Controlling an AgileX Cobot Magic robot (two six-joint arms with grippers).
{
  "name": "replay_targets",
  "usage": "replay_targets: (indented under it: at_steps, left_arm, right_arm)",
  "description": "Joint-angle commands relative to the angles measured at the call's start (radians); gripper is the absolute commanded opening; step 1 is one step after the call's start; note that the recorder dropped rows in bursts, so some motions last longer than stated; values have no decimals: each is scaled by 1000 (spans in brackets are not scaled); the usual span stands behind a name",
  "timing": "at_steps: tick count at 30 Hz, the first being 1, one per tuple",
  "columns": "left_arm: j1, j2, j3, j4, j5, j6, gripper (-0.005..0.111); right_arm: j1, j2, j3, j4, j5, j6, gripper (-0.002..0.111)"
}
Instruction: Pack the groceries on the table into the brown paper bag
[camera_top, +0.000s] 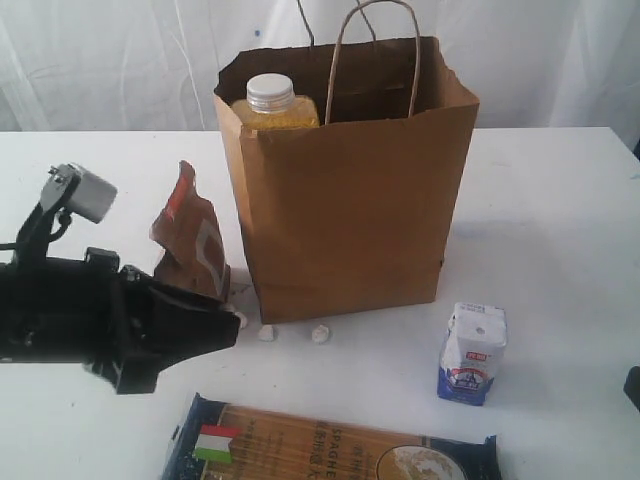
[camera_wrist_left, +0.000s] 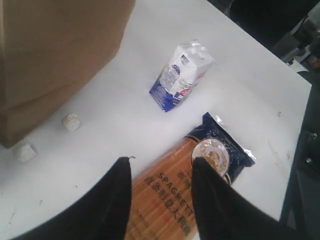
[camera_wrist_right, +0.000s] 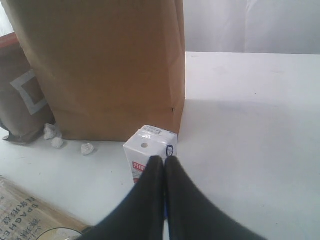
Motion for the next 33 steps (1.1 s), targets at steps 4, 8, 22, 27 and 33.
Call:
replay_targets:
  at_steps: [4,8,22,27,33]
  left_arm:
    - [-216,193,-95,-188,-204,239,45]
    - [-263,341,-162,-192,-270,265,45]
    - [-261,630,-373,-233,-361,138,45]
    - [-261,663,-384,-233,-353,119,45]
    - [-261,695,-413,-233,-352,89,45]
  right_arm:
    - [-4,-6,5,3,-5,3,0]
    - [-4,-6,5,3,-5,3,0]
    - [-4,-6,5,3,-5,3,0]
    - [-4,-6,5,3,-5,3,0]
    - [-4,-6,5,3,-5,3,0]
